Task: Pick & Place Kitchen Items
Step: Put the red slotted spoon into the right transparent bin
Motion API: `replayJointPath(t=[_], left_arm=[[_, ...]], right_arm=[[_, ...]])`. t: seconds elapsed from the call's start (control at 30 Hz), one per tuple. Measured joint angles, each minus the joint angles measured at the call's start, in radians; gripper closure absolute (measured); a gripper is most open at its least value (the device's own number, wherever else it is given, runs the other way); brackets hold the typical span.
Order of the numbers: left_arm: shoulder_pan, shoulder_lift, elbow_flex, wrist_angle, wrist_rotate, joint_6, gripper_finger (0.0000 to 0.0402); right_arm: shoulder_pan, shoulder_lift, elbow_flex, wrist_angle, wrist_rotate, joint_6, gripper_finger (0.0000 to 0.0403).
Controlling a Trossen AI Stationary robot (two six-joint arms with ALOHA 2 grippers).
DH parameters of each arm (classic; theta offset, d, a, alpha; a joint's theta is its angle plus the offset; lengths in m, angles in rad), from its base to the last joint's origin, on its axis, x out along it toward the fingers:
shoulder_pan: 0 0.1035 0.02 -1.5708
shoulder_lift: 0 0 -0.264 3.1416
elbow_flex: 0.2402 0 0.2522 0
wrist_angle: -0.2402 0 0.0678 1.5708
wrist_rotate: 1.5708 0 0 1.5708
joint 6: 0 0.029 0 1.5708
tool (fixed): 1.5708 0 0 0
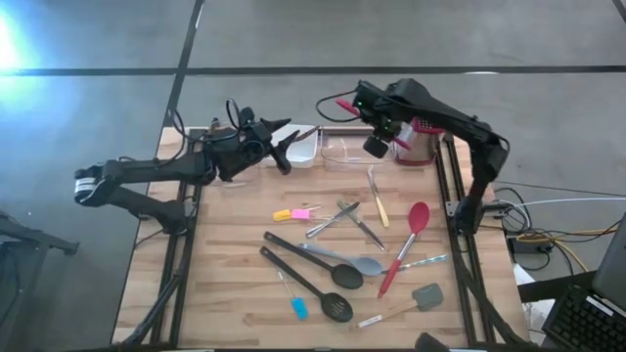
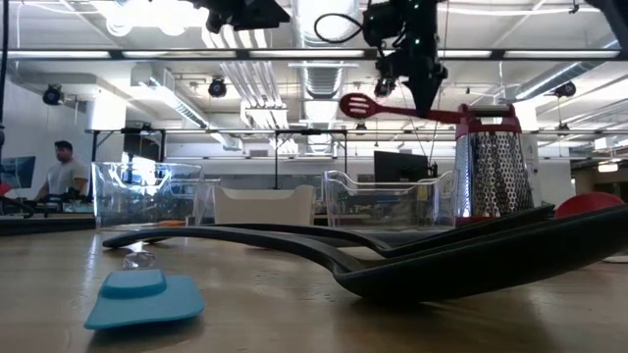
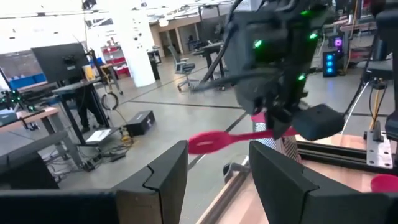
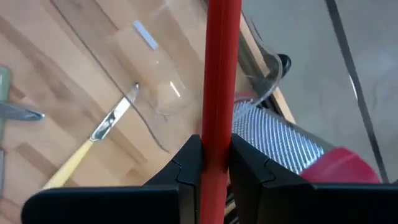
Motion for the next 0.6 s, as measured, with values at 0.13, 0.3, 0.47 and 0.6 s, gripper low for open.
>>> replayJointPath(t=[0.13, 0.3, 0.47, 0.6], left_arm=[[0.0, -0.03, 0.0, -0.031, 0.0, 0.002, 0.0225], [0.0, -0.069, 0.0, -0.099, -0.003, 0.002, 0.0225], [0.0, -0.094, 0.0, -0.148, -0.01, 0.001, 0.0225], [0.0, -0.102, 0.0, -0.171, -0.011, 0.001, 0.0225]], right_arm=[[-0.012, 0.083, 0.048, -0.003, -0.067, -0.033, 0.036], [-0.024, 0.165, 0.079, -0.034, -0.082, -0.05, 0.036], [-0.044, 0.227, 0.063, -0.032, -0.13, -0.077, 0.036], [-0.056, 0.264, 0.061, -0.032, -0.131, -0.098, 0.036]])
